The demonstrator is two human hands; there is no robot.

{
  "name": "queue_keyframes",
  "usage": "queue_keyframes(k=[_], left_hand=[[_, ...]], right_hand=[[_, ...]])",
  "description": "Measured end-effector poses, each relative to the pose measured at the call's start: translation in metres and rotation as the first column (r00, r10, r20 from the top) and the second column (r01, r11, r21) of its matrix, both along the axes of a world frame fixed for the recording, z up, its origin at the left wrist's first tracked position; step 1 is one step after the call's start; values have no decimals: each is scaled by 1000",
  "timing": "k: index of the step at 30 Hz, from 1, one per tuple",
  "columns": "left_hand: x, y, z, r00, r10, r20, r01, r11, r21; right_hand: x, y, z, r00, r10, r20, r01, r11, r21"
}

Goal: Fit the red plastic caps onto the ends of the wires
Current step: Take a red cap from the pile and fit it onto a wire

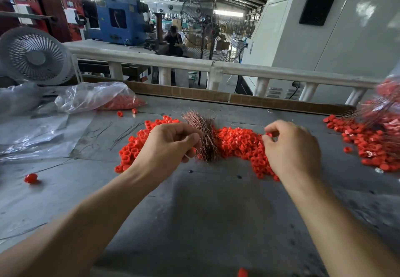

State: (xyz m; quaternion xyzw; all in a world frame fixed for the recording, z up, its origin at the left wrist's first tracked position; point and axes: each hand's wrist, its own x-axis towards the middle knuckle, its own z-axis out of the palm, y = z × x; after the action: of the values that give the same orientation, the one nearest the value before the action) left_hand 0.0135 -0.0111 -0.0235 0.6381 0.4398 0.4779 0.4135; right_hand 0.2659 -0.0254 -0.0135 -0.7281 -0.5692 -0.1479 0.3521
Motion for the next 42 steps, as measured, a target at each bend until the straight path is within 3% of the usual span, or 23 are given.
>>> queue_keyframes(k=[6,10,13,16,18,21,24,31,37,42], left_hand=[[-2,2,-1,999,13,-47,-12,1000,17],[-4,4,-3,995,45,-92,-44,999,15],[-5,6,-4,990,79,-118,-77,997,25],[-5,8,-6,980,114,-162,-108,993,49],[-4,9,-7,971,137,-198,-125,989,72],[-3,10,-9,961,144,-234,-126,988,92],[-4,10,-10,935,180,-307,-140,979,148],[-2,8,-11,794,277,-541,-105,939,327],[4,12,-7,673,329,-663,-31,908,419],[6,13,-8,626,338,-702,7,898,439]], right_hand=[[26,5,-2,975,-218,43,222,956,-193],[29,6,-4,962,-261,75,272,916,-294],[27,6,-4,963,-252,95,269,923,-277],[20,6,-3,984,-147,101,162,973,-162],[9,4,-3,999,26,30,-24,997,-78],[-16,0,-4,940,316,-126,-326,943,-68],[-35,-3,-12,881,444,-163,-466,875,-130],[-58,-2,-20,893,438,-104,-446,893,-69],[-63,-2,-20,910,409,-71,-414,905,-99],[-65,-3,-19,909,414,-53,-418,902,-106]])
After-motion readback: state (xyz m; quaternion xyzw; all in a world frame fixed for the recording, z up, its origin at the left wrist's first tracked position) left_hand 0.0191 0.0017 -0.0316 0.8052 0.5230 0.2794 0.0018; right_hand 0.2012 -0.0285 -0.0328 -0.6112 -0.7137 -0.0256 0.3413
